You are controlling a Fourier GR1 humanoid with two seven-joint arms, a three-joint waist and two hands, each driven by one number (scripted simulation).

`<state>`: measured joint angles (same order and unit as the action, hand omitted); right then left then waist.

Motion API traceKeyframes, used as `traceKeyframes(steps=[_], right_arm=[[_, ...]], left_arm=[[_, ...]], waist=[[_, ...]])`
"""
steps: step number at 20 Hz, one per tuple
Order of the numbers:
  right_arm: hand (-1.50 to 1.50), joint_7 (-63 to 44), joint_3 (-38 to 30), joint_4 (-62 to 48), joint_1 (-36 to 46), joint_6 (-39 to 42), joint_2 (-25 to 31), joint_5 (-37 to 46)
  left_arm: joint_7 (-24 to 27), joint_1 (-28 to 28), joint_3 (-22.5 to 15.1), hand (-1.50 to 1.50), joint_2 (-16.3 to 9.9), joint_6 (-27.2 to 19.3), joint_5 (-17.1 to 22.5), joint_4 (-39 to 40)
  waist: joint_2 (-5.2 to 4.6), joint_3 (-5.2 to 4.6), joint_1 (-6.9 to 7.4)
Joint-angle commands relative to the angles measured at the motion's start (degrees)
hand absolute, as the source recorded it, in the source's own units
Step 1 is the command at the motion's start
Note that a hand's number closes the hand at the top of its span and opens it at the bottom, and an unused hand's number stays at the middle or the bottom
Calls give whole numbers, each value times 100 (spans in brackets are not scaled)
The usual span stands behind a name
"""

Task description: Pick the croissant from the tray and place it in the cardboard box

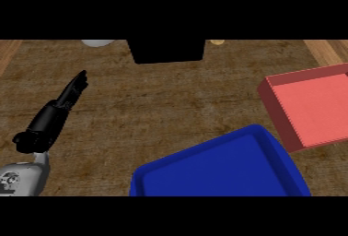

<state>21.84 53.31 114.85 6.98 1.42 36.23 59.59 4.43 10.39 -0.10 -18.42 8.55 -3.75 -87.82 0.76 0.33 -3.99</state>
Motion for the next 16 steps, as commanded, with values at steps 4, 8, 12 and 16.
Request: traceKeyframes(steps=[4,8,12,16], right_arm=[[150,690,-1619,1286,-1015,-865,1476,-1843],[150,442,-2661,1306,-1517,-868,1592,-3323],[150,581,-4094,955,-1616,-768,1960,-4708],[150,986,-5331,-171,-1354,-237,2168,-6174]], left_arm=[[9,-182,10,0,27,-77,-31,-178],[-5,-173,139,0,-97,-14,40,-232],[13,-119,-50,0,32,-70,-105,-233],[-5,-111,-115,0,11,109,-33,-238]], waist=[[-50,7,-101],[-93,-1,-52],[-90,-15,27],[-99,-18,244]])
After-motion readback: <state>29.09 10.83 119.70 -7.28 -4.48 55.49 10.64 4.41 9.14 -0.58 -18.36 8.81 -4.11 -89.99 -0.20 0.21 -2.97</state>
